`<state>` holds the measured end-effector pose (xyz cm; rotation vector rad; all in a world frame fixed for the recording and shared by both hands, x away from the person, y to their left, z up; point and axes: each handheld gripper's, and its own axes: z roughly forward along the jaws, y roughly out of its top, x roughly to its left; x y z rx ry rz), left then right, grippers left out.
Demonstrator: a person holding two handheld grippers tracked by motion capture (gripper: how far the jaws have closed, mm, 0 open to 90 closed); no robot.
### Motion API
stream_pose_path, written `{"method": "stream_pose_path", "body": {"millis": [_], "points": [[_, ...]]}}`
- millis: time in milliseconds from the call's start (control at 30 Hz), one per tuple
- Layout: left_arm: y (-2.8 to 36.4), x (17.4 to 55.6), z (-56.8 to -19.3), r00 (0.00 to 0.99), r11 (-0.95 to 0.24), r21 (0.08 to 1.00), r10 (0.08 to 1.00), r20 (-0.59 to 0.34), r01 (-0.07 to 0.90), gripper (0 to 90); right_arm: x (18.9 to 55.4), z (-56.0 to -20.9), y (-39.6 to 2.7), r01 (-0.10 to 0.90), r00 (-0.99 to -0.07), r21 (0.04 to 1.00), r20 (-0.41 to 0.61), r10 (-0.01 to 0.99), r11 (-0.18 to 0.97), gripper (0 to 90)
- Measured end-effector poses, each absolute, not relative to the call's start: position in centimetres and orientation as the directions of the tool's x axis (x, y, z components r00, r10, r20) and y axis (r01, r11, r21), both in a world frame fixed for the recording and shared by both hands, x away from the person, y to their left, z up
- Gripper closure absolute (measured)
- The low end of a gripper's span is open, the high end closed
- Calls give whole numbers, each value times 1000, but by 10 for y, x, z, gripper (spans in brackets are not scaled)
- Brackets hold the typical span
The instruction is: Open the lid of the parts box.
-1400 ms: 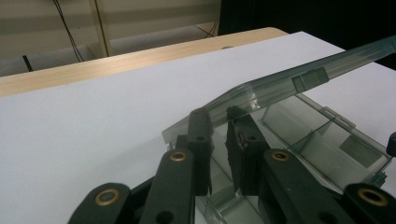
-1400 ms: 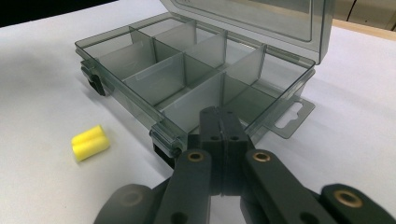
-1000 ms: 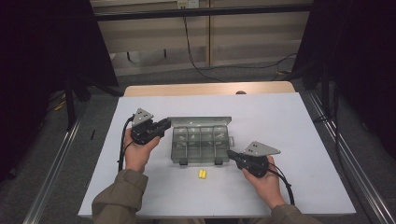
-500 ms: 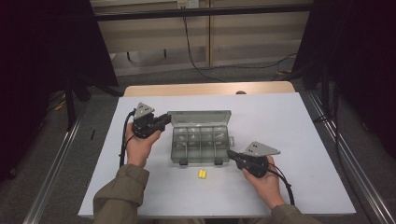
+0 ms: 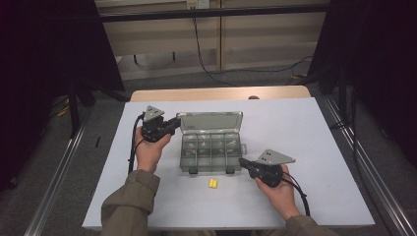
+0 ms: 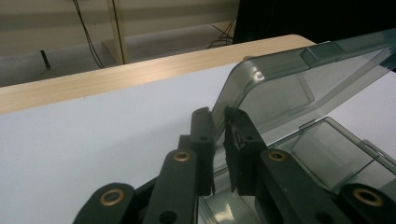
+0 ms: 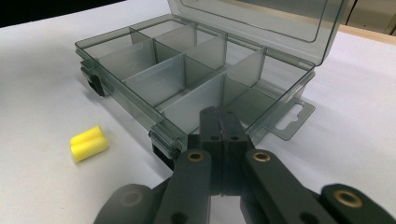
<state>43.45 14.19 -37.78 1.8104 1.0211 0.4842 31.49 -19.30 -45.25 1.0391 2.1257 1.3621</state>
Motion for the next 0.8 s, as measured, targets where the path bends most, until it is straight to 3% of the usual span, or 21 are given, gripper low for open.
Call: {"method": "stream_pose_path", "body": {"millis": [800], "points": [[136,449,-383,540,-184,878,836,-97,443,840,315,-453,-193,360,-642,899,44,765,250,900]]}}
